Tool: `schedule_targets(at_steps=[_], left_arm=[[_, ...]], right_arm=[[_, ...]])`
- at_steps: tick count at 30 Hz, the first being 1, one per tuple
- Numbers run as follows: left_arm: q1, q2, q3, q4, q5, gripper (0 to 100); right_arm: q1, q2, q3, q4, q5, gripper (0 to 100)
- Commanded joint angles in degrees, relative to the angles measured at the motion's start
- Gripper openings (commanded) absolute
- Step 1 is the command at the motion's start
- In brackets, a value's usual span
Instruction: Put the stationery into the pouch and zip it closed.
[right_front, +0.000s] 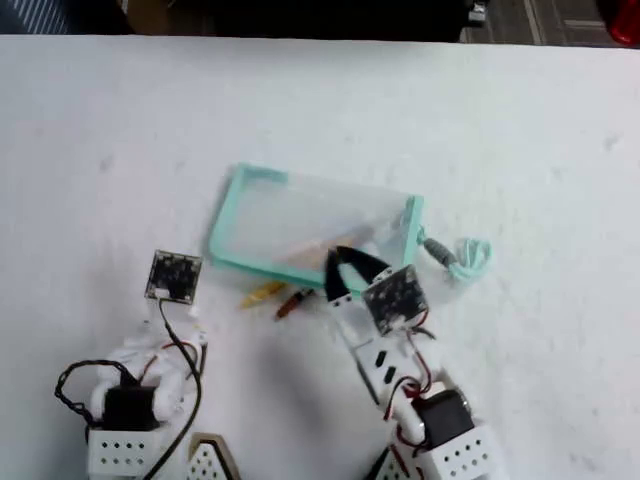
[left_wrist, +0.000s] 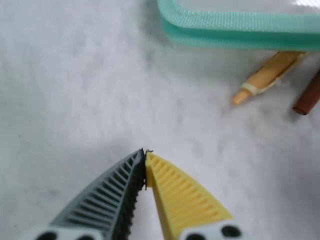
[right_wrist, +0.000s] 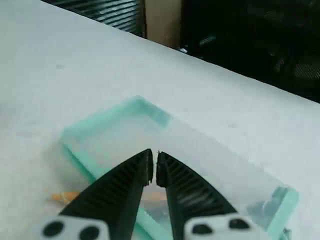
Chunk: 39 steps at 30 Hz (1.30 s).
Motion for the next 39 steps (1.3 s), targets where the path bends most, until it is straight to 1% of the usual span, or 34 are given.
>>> schedule_targets(at_steps=[1,2,4,6,8,11,15,16,18,21,25,26,28,31,35,37,39], left_arm=[[-0.5,-0.7,-0.4,-0.2,-0.7,2],[-1.3,-0.7,-0.7,-1.9,-0.7,2],[-5.7,-0.7,-0.9,-5.5,-0.4,2],[-10.5,-0.7,-1.0,-8.7,-0.7,2],[-13.8,-0.7,-0.7,-13.2,-0.7,2],[-15.1,-0.7,-0.5,-18.0,-0.7,2],[-15.1,-0.7,-2.7,-21.4,-1.0,2],[-15.0,-0.7,-3.9,-22.2,-2.1,2],[-13.1,-0.7,-6.2,-24.5,-5.0,2],[-5.8,-0.7,-10.6,-27.6,-6.0,2],[4.4,-0.4,-12.4,-38.9,-4.3,2],[6.9,-0.4,-12.3,-40.9,-3.0,2],[10.6,-0.4,-12.3,-42.3,-1.4,2],[11.3,-0.3,-12.0,-42.2,-1.1,2],[6.5,-0.3,-9.6,-42.2,-1.1,2],[5.5,-0.3,-8.9,-41.7,-1.2,2],[5.7,-0.3,-9.1,-40.3,-3.3,2]], right_arm=[[-1.5,0.3,0.5,1.6,0.6,1.8],[-0.6,0.2,0.5,3.6,0.6,1.8],[2.0,0.0,0.5,6.6,0.6,1.8],[3.6,-0.1,0.5,8.0,0.6,1.8],[4.9,-0.1,0.5,8.3,0.6,1.8],[8.4,-0.1,0.5,8.0,0.6,1.8],[14.9,-0.2,0.5,6.0,0.6,1.8],[16.7,-0.2,0.5,5.4,0.6,1.8],[20.1,-0.2,0.5,4.2,0.6,1.8],[23.4,-0.2,0.5,3.6,0.6,1.8],[24.6,-0.2,0.5,2.9,0.4,1.8],[24.6,-0.2,0.5,2.8,0.3,1.8],[24.6,-0.2,0.5,2.9,0.3,1.8],[24.6,0.0,0.5,3.2,0.4,1.8],[24.6,0.1,0.5,3.2,0.6,1.8],[24.6,0.1,0.5,3.2,0.6,1.8],[24.3,0.0,0.5,3.2,0.6,1.8]])
